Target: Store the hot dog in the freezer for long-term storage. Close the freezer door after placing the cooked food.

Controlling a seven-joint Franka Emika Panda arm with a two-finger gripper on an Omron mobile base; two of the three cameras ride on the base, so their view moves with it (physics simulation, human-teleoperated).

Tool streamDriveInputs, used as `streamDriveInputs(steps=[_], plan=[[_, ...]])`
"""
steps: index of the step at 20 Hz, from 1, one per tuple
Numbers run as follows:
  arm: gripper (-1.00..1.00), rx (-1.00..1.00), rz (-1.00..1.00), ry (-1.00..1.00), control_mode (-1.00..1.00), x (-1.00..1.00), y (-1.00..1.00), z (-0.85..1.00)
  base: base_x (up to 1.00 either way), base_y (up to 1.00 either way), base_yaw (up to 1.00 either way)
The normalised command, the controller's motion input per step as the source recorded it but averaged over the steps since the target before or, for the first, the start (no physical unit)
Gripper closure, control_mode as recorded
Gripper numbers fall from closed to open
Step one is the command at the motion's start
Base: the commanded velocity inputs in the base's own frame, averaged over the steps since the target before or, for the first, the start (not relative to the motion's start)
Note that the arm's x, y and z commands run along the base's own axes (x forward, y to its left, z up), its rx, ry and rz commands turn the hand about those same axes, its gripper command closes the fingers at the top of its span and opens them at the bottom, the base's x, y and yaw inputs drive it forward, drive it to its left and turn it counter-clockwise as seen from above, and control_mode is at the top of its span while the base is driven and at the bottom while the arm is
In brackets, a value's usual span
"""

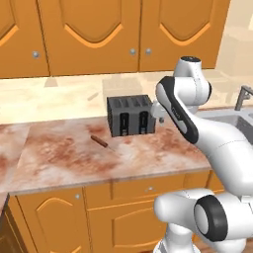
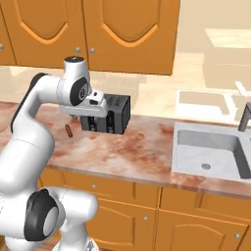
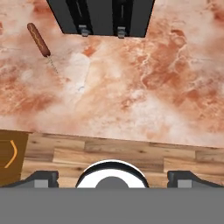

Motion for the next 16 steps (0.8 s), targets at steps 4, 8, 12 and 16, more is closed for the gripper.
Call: streamDriveInputs(steps=[4,8,12,16], plan=[[-1.0,0.0,0.0,0.0,1.0,0.0,0.0,0.0,0.08,0.77,0.01],[-1.0,0.0,0.0,0.0,1.0,0.0,0.0,0.0,0.19,0.56,0.06],[-1.0,0.0,0.0,0.0,1.0,0.0,0.0,0.0,0.26,0.37,0.04],[-1.0,0.0,0.0,0.0,1.0,0.0,0.0,0.0,0.33,0.23,0.09]])
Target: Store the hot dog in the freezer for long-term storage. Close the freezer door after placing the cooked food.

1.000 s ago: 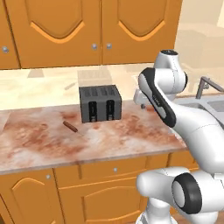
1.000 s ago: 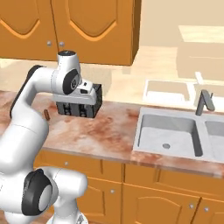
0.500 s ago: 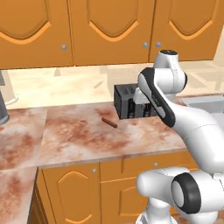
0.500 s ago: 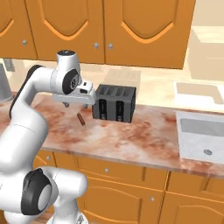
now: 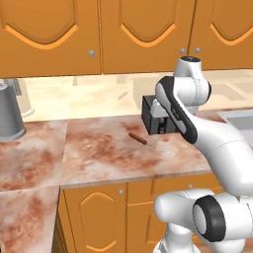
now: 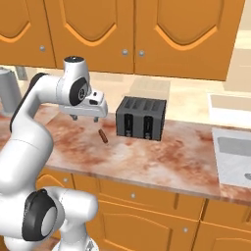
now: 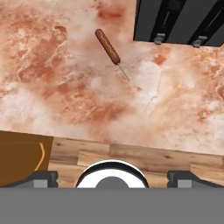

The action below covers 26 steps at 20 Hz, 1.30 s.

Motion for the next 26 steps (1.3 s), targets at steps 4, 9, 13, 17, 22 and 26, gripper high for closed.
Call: streamDriveInputs(steps=[4,9,13,17,22,26], plan=[[-1.0,0.0,0.0,0.0,1.0,0.0,0.0,0.0,0.27,0.07,0.12],[-1.0,0.0,0.0,0.0,1.0,0.0,0.0,0.0,0.36,0.0,0.05],[-1.0,0.0,0.0,0.0,1.0,0.0,0.0,0.0,0.34,0.0,0.01],[-1.0,0.0,0.0,0.0,1.0,0.0,0.0,0.0,0.41,0.0,0.0],[-1.0,0.0,0.0,0.0,1.0,0.0,0.0,0.0,0.08,0.0,0.01],[-1.0,0.0,0.0,0.0,-1.0,0.0,0.0,0.0,0.0,0.0,0.0]])
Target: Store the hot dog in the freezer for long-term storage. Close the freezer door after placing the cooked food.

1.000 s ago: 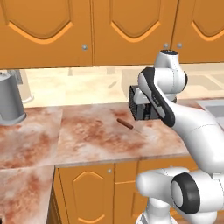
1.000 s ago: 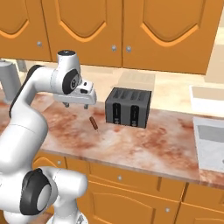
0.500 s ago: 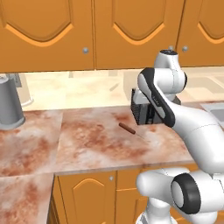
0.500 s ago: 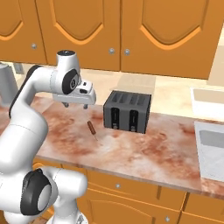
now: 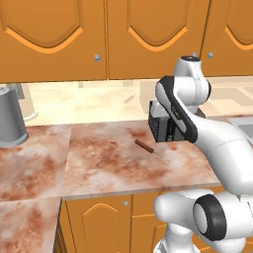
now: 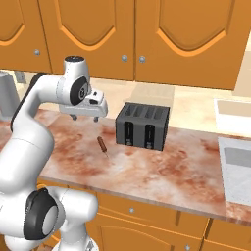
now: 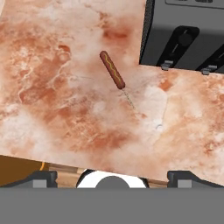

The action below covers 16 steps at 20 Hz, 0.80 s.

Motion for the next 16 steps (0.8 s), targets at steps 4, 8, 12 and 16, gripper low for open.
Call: streamDriveInputs(steps=[4,8,12,16], plan=[[-1.0,0.0,0.0,0.0,-1.0,0.14,0.0,-0.07,0.0,0.0,0.0],[-1.0,0.0,-0.02,0.0,-1.0,0.33,0.01,-0.21,0.0,0.0,0.0],[-1.0,-0.01,0.0,-0.01,-1.0,0.27,0.0,-0.42,0.0,0.0,0.0],[-1.0,-0.11,0.0,-0.02,-1.0,0.13,0.0,-0.62,0.0,0.0,0.0]])
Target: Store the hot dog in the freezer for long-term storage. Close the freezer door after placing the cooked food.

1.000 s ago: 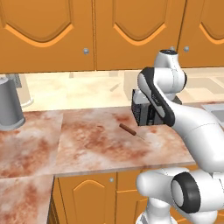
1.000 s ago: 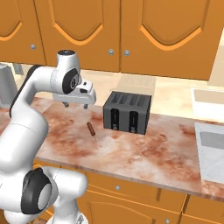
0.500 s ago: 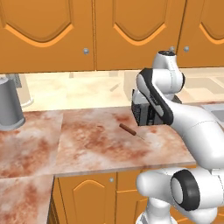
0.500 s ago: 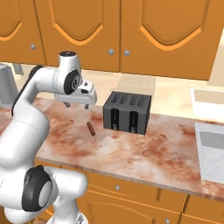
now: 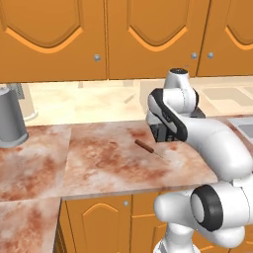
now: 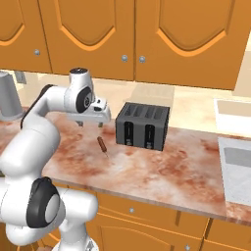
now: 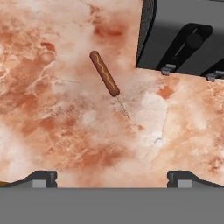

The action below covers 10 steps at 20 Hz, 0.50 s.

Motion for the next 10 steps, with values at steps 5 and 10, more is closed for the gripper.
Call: streamDriveInputs(steps=[5,10], plan=[[-1.0,-0.11,0.01,0.0,-1.0,0.0,0.0,-0.6,0.0,0.0,0.0],[-1.0,-0.03,0.0,0.0,-1.0,0.05,-0.1,-0.34,0.0,0.0,0.0]])
